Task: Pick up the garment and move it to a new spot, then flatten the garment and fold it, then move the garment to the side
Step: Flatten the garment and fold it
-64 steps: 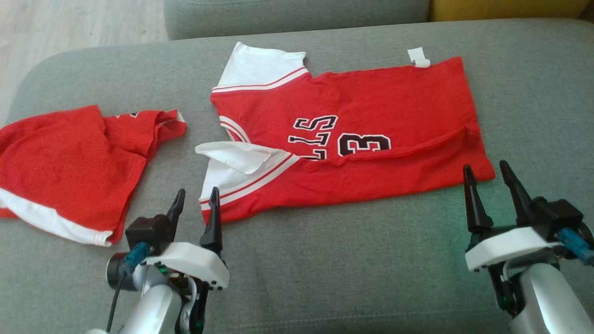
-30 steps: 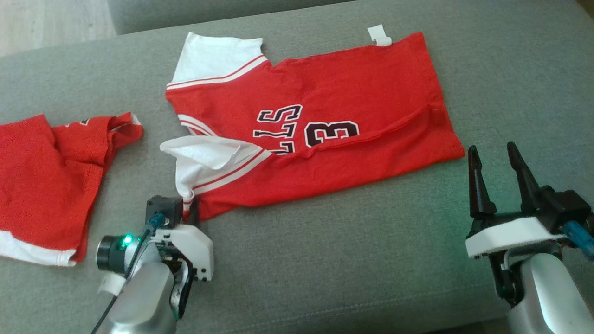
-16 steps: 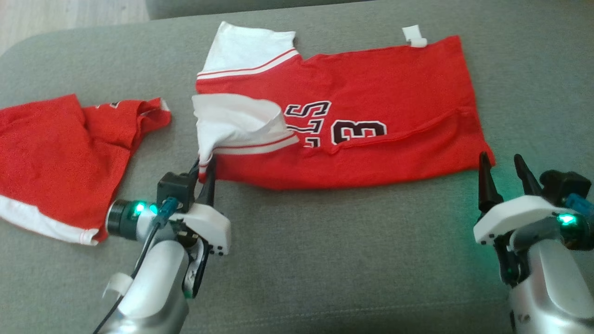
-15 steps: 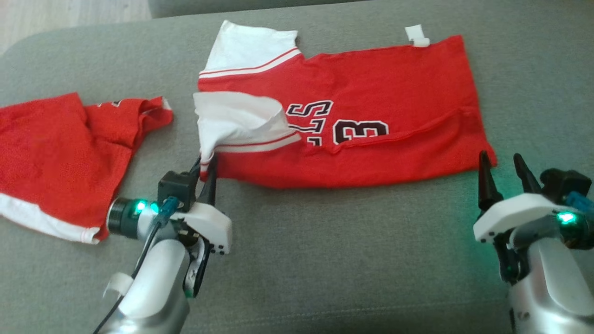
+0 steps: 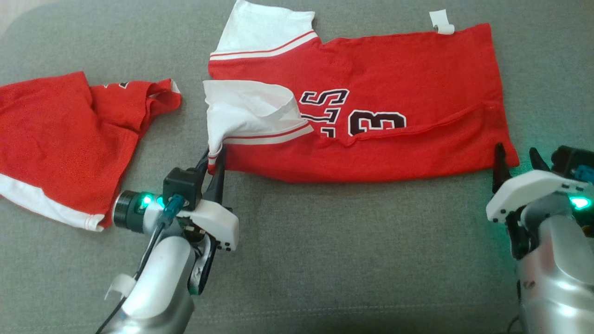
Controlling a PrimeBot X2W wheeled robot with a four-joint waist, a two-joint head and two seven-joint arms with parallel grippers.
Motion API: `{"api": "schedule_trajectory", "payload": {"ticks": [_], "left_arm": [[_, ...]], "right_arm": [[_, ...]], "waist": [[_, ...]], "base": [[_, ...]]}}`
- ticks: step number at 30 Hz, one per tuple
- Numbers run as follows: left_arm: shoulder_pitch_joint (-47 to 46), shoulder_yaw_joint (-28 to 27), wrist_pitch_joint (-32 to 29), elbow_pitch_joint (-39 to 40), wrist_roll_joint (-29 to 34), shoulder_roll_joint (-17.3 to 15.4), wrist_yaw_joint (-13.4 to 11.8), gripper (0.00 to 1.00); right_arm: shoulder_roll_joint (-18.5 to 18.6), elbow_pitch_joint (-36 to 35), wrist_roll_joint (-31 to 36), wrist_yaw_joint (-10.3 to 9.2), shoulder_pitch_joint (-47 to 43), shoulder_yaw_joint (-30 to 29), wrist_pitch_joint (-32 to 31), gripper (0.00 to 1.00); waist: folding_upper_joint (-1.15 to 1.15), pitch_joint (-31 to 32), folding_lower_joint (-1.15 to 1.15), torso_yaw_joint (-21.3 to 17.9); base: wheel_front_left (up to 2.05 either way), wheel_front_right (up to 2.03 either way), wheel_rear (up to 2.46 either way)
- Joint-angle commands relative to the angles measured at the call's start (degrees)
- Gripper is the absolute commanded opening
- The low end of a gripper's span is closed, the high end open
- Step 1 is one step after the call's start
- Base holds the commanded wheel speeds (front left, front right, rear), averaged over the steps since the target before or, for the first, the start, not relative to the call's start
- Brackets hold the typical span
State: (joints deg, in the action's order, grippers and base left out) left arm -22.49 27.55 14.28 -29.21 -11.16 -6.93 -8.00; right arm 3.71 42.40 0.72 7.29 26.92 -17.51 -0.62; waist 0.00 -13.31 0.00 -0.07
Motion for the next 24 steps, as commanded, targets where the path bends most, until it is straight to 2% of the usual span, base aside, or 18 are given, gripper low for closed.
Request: {"api": "schedule_trajectory", "payload": {"ticks": [1, 6, 7, 8, 9, 16, 24], "left_arm": [[-1.97, -1.43, 0.71, 2.18, 0.63, -0.73, 0.05, 0.00], [-2.28, -1.52, 0.72, 2.66, 0.67, -0.89, -0.01, 0.00], [-2.32, -1.57, 0.72, 2.70, 0.66, -0.95, -0.03, 0.00], [-2.37, -1.62, 0.72, 2.73, 0.64, -1.02, -0.03, 0.00], [-2.42, -1.67, 0.72, 2.74, 0.62, -1.09, -0.03, 0.00], [-2.20, -2.13, 0.72, 2.14, 0.26, -1.55, -0.10, 0.00], [0.28, -2.86, 0.72, 1.21, -0.74, -2.41, -0.24, 0.00]], "right_arm": [[-0.51, -0.69, 0.89, 0.20, 2.45, 0.69, -0.27, 1.00], [-0.65, 2.36, 1.39, 0.20, 4.12, -0.66, -0.23, 1.00], [-0.68, 3.00, 1.11, 0.20, 4.37, -0.66, -0.21, 0.60], [-0.70, 3.53, 0.89, 0.20, 4.60, -0.54, -0.09, 0.07], [-0.72, 3.98, 0.69, 0.20, 4.81, -0.39, 0.12, 0.00], [-0.76, 6.19, -1.44, 0.20, 4.57, -0.36, 1.81, 0.00], [-0.16, 5.32, -4.88, 0.20, 0.79, 0.06, 2.94, 0.00]], "waist": [[0.00, -0.44, 0.00, 0.05], [0.00, -1.25, 0.00, -0.06], [0.00, -1.35, 0.00, -0.13], [0.00, -1.44, 0.00, -0.20], [0.00, -1.48, 0.00, -0.26], [0.00, -0.17, 0.00, -0.88], [0.00, 4.00, 0.00, -2.14]], "base": [[0.00, 0.00, 0.00], [0.00, 0.00, 0.00], [0.00, 0.00, 0.00], [0.00, 0.00, 0.00], [0.00, 0.00, 0.00], [0.00, 0.00, 0.00], [0.00, 0.00, 0.00]]}}
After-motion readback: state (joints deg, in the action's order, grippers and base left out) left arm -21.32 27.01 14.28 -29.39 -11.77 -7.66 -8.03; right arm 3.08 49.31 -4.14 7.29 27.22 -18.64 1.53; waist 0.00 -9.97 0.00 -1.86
